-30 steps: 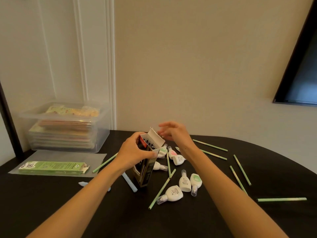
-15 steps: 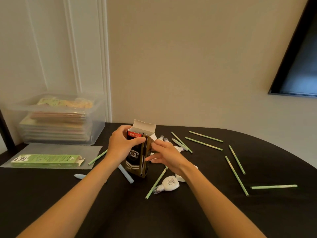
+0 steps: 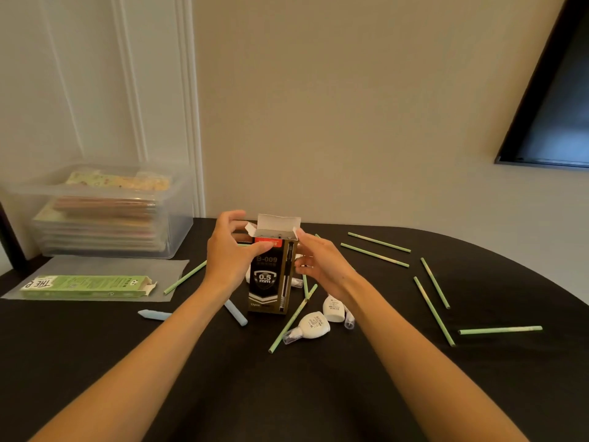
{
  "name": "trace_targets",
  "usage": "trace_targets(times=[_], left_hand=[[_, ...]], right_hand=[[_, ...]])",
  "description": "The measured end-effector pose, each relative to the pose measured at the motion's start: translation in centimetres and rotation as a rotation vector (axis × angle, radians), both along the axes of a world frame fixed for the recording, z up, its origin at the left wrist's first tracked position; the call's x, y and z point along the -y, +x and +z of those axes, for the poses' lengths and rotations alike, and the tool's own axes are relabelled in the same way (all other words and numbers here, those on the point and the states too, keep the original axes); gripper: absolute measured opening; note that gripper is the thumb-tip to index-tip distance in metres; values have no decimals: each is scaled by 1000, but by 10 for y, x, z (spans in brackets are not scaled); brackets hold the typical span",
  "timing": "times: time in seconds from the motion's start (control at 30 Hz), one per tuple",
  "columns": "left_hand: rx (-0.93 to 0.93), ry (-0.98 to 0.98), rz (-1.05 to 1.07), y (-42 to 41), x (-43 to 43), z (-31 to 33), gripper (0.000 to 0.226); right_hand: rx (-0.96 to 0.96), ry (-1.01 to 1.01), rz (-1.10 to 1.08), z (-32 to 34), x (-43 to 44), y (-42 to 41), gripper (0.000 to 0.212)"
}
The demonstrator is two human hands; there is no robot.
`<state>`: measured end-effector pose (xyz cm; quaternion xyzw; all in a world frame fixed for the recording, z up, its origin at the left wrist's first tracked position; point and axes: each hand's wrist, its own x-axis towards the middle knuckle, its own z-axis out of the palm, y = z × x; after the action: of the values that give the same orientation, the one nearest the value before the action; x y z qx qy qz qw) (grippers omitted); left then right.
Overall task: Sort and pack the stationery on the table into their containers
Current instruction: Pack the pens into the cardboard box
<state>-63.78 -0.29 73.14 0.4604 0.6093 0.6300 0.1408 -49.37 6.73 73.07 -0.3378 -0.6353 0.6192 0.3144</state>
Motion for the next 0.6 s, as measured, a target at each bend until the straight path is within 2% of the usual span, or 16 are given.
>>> trace_targets(times=[0.2,0.33,0.4,0.6], left_hand=[[-41,89,19,3,9,-4,37],[-191,93,4,0,12,-12,19],[-207,93,12,-4,12,-12,12],[-223,48,32,-20,6,-9,9]], right_hand=[[-46,18,-52,5,4,-9,29],[-121,32,-152,3,11,-20,21],[-153,75,-190,4,17,-27,19],[-228,165,-201,6,21,-35,29]])
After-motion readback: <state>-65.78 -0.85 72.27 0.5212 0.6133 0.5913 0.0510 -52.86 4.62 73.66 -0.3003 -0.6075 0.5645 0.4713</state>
